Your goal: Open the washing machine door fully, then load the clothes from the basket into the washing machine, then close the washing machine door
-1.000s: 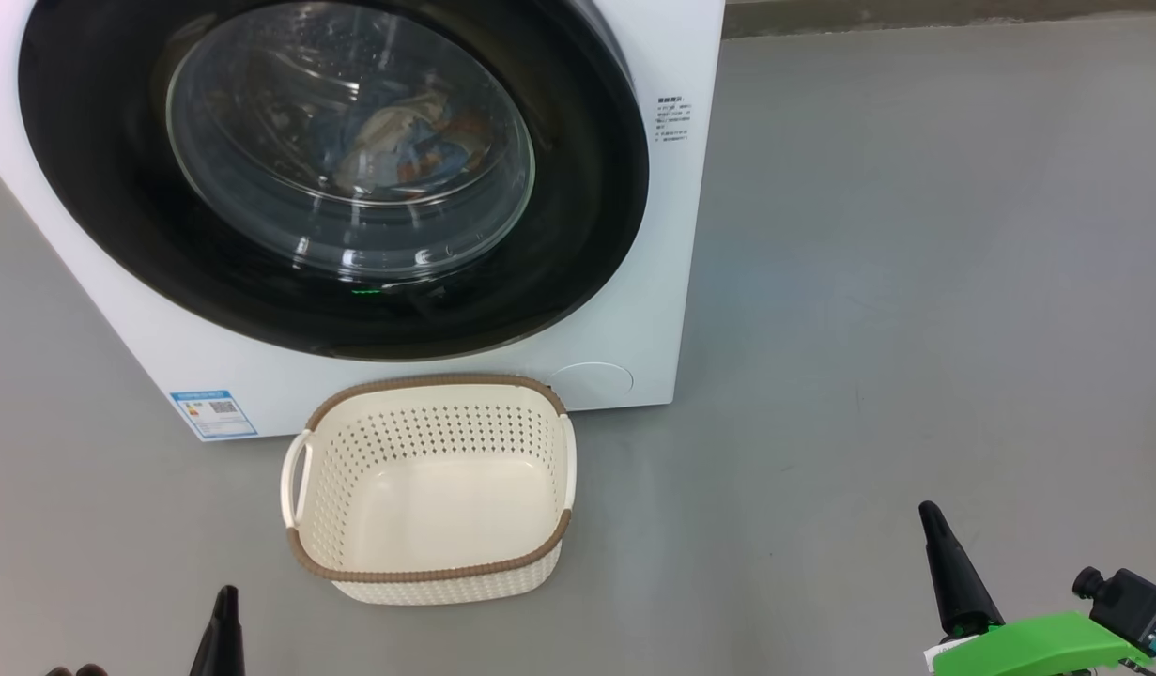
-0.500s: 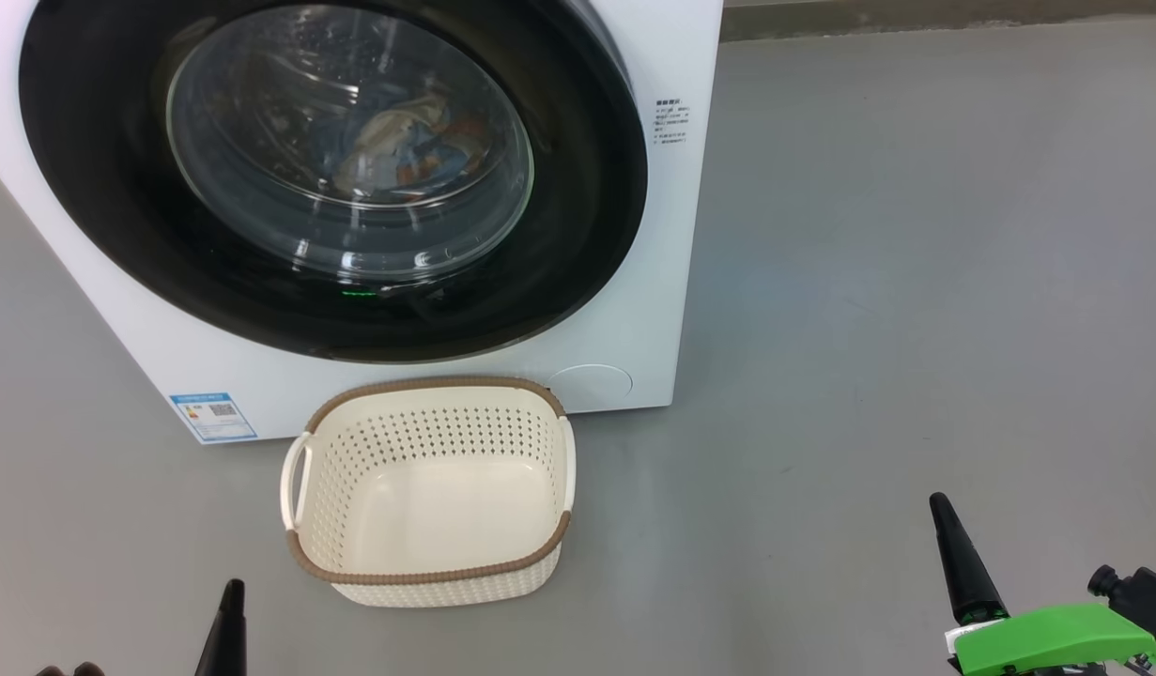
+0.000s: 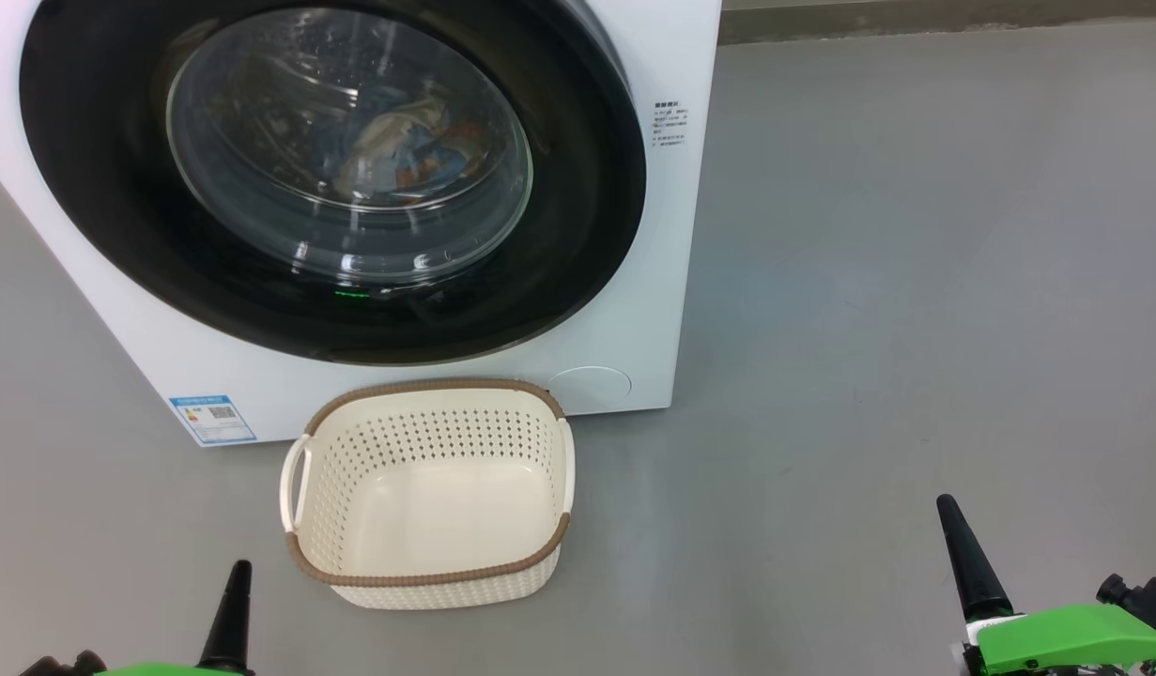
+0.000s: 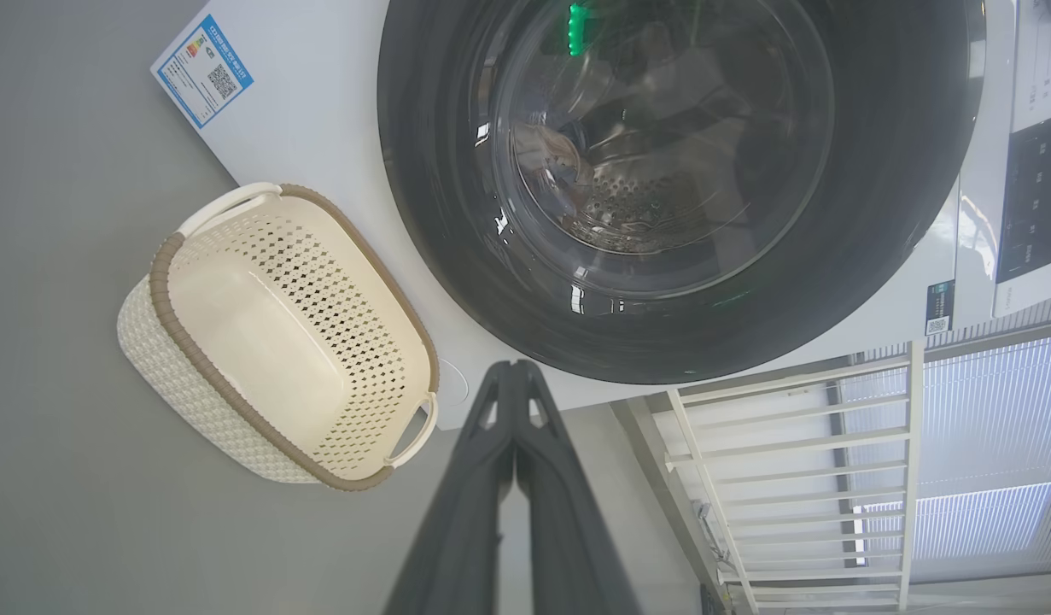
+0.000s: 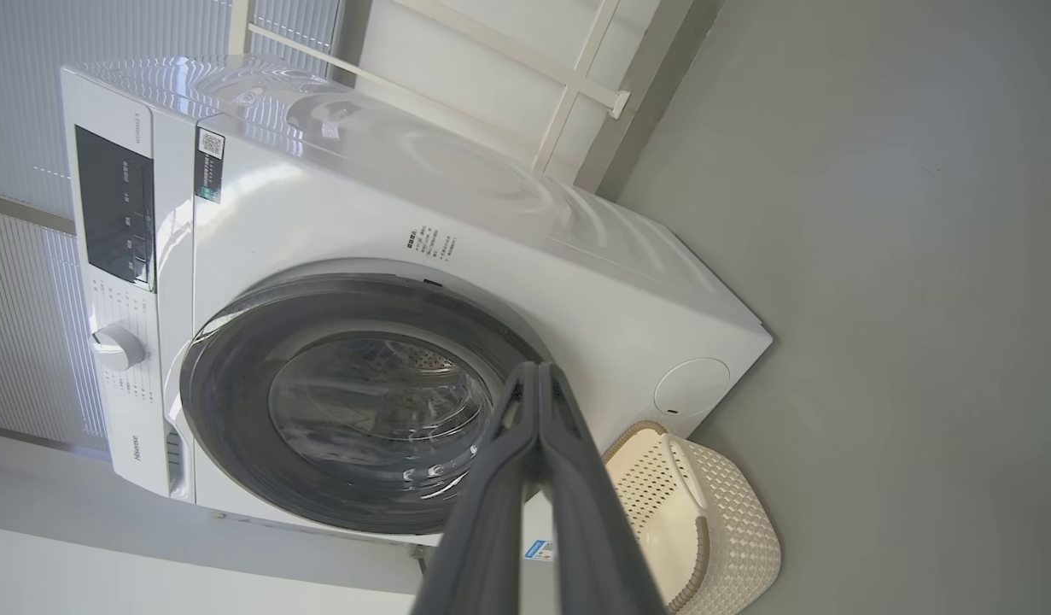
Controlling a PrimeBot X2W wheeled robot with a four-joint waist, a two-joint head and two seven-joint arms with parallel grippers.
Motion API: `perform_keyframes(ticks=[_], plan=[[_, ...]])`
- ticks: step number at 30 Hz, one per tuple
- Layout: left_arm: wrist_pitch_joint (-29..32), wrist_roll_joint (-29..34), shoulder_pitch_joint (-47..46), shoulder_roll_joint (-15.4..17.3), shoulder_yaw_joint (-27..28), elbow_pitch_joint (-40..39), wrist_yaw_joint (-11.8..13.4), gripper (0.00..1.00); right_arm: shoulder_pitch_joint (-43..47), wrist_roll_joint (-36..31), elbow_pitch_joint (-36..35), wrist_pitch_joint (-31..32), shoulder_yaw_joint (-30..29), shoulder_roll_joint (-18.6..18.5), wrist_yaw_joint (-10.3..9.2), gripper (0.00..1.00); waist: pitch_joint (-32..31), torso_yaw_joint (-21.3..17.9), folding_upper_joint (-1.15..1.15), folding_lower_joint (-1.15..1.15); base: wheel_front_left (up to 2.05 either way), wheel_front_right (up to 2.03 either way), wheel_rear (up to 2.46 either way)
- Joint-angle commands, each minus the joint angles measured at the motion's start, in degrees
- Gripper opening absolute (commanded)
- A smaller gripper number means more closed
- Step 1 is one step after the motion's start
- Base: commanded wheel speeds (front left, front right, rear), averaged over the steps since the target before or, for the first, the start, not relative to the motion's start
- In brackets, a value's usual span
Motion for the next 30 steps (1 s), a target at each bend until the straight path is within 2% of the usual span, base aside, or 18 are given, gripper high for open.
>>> perform_keyframes(ticks=[1,30], plan=[[0.5,-1.7,-2.7,1.2,1.6,-1.0,-0.3,0.0,-2.9,1.9,-1.2,0.4,0.6,-0.7,-0.24,0.0,0.0,0.0,0.0,0.0,0.0,0.0,0.0],[5.4,-21.3,-5.8,1.5,2.2,0.6,-0.7,0.0,-4.4,21.0,0.1,5.5,-1.4,-0.6,-0.32,0.0,-0.4,-0.2,0.0,0.0,0.0,0.0,0.0]])
